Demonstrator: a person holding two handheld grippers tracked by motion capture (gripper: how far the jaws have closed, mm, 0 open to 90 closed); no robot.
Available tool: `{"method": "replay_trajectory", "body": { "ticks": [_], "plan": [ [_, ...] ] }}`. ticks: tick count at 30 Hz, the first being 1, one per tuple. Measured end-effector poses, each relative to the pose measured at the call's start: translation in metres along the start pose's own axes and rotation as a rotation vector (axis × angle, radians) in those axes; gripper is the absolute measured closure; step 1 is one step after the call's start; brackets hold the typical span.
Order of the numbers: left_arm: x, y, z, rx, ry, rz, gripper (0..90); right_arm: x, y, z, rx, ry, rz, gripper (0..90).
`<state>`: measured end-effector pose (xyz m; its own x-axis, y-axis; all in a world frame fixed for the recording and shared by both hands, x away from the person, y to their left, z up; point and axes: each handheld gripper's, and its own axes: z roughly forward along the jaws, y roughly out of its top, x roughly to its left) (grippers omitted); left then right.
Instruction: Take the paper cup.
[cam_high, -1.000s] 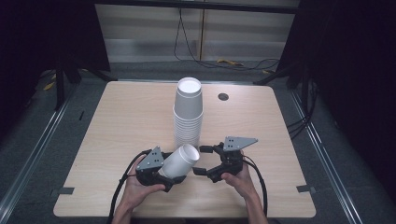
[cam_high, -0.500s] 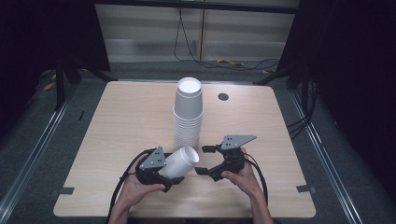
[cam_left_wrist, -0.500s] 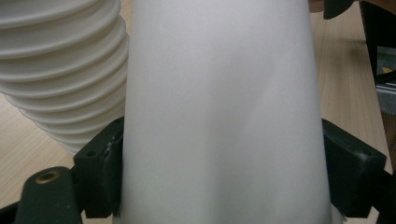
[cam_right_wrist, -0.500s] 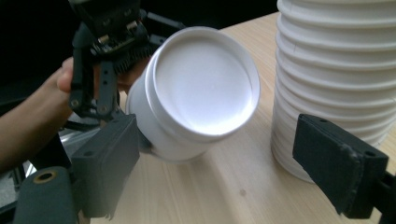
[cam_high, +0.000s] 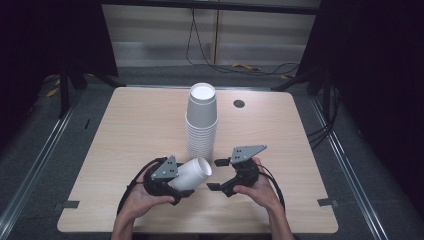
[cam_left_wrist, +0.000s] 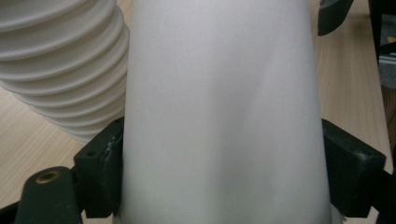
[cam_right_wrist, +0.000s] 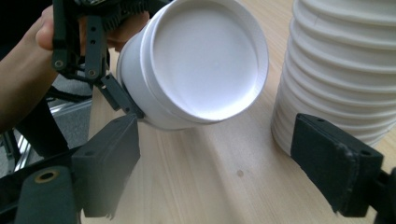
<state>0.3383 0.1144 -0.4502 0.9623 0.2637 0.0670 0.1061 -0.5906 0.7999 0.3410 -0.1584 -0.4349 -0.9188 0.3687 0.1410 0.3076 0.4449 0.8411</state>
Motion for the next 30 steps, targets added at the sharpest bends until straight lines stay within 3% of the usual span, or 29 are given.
{"method": "replay_trajectory", "body": {
  "ticks": [7,12,14,20,27,30],
  "plan": [
    [0.006,0.004,-0.002,0.018,-0.012,0.025,16.2,0.000,0.005,0.003,0.067,0.000,-0.020,16.9],
    [0.006,0.007,0.001,0.061,-0.022,0.047,16.2,-0.001,0.007,0.004,0.107,-0.001,-0.033,18.0],
    [0.007,0.008,0.002,0.061,-0.017,0.053,16.2,0.000,0.007,0.006,0.155,-0.009,-0.046,18.7],
    [0.006,0.009,0.007,0.108,-0.019,0.067,16.2,-0.001,0.007,0.010,0.198,-0.025,-0.064,19.7],
    [0.004,0.009,0.015,0.156,-0.028,0.094,16.4,-0.002,0.007,0.012,0.219,-0.015,-0.072,18.7],
    [0.002,0.010,0.016,0.184,-0.040,0.102,16.4,-0.002,0.007,0.014,0.211,-0.009,-0.055,17.6]
  ]
}}
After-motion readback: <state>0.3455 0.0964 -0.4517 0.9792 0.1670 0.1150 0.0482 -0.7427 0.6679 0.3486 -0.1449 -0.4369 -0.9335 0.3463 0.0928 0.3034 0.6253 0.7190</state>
